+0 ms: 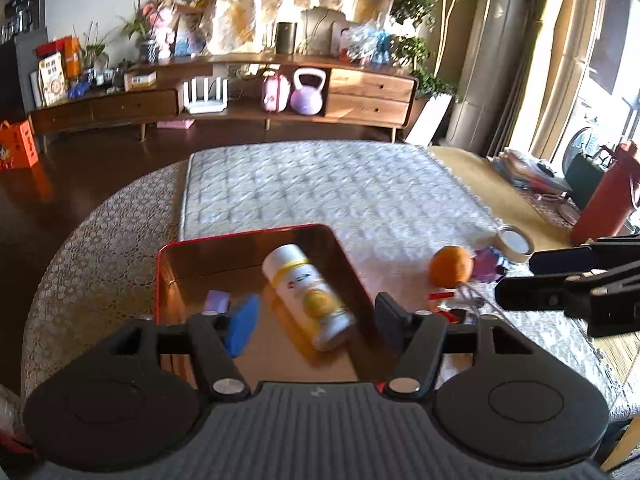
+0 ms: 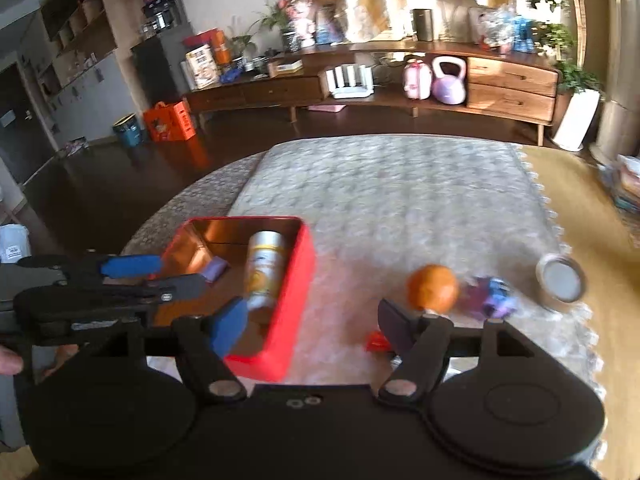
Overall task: Organize rigid objects
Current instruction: 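Open both tools to release the lavender block and white bottle into the tin, then grasp the pink tube with the left tool while the right tool grasps the white sunglasses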
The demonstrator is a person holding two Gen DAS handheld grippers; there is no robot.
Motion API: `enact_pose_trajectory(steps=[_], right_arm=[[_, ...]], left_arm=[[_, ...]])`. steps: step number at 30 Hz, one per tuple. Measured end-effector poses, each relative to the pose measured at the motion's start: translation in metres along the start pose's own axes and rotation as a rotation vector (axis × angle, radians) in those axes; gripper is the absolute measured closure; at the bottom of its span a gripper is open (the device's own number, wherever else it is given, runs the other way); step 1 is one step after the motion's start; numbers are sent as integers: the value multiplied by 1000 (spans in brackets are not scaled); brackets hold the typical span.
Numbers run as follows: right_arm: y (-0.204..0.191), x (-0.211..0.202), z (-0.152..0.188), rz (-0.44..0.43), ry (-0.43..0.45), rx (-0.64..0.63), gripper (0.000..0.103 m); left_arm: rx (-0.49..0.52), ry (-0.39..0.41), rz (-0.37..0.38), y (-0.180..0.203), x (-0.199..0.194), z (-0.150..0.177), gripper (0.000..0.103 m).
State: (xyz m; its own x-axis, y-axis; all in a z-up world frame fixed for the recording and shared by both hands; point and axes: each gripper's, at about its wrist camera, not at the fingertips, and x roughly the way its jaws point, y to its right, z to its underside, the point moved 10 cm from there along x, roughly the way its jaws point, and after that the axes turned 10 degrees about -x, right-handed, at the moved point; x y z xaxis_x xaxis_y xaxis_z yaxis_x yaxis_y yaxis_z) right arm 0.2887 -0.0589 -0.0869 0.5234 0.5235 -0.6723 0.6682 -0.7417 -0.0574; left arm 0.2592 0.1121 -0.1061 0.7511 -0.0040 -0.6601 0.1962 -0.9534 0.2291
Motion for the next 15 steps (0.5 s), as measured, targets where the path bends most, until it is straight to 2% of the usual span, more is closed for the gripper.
enact_pose_trajectory(steps=[3,9,12,15], right_arm=[[20,-15,8,25,16,32,25],[53,-34,31,59,34,88,19],[61,-38,41,67,41,99,15],[72,-42,51,79,43,109,12]], left_arm=[[11,-1,19,16,-7,6,39],[34,-8,49,42,-12,19,39],[34,-15,67,57,-12,27,34],[47,-19,78,70,-10,35,33]])
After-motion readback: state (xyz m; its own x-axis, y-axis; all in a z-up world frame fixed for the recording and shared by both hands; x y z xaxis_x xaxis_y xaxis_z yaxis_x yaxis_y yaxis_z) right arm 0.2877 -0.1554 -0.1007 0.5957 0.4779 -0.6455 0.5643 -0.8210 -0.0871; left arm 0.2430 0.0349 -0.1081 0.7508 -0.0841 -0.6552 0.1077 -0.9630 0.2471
